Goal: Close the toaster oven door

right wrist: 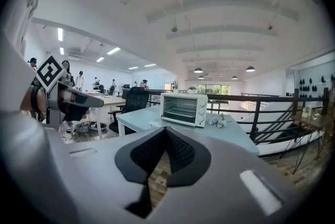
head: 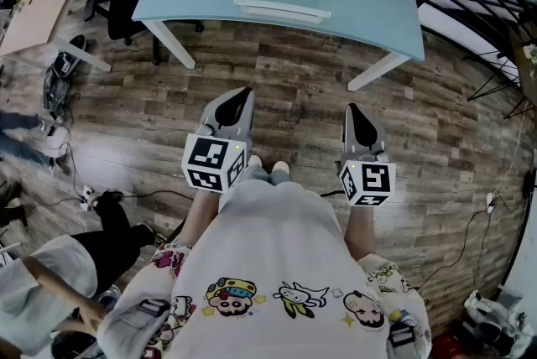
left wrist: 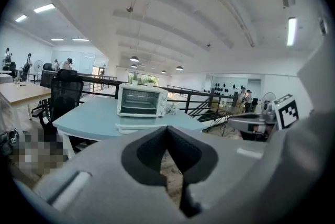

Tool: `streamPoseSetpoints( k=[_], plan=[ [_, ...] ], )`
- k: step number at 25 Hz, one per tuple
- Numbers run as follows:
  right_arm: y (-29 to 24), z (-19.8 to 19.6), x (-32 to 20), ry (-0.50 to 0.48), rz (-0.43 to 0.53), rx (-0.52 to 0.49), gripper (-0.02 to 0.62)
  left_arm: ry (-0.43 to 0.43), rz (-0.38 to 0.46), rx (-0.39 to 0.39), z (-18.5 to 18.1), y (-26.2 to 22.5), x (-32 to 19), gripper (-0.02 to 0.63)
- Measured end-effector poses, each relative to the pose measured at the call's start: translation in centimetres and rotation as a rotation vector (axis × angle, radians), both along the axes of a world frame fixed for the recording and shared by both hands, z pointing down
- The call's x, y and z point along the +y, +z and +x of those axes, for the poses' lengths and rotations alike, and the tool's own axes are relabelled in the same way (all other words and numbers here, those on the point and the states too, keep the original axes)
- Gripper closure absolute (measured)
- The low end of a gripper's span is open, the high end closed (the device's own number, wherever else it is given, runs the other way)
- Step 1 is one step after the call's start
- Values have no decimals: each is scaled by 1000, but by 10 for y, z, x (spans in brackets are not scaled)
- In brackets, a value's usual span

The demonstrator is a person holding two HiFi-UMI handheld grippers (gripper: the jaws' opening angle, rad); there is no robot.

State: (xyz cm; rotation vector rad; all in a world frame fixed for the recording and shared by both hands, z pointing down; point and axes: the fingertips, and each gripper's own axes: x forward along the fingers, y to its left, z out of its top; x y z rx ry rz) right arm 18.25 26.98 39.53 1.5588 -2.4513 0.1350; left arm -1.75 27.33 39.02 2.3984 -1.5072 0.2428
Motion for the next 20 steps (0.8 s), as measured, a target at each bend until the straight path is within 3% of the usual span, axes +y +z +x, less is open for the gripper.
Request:
streamPoseSetpoints(
  k=[8,13,20],
  plan=[
    [5,9,3,-54,7,-53,586,-39,6,4,9,6,2,608],
    [4,8,6,-80,10,-69,582,-50,27,23,14,2,5,565],
    [9,1,9,-96,-2,-93,533,-51,17,33,15,10,6,537]
  ],
)
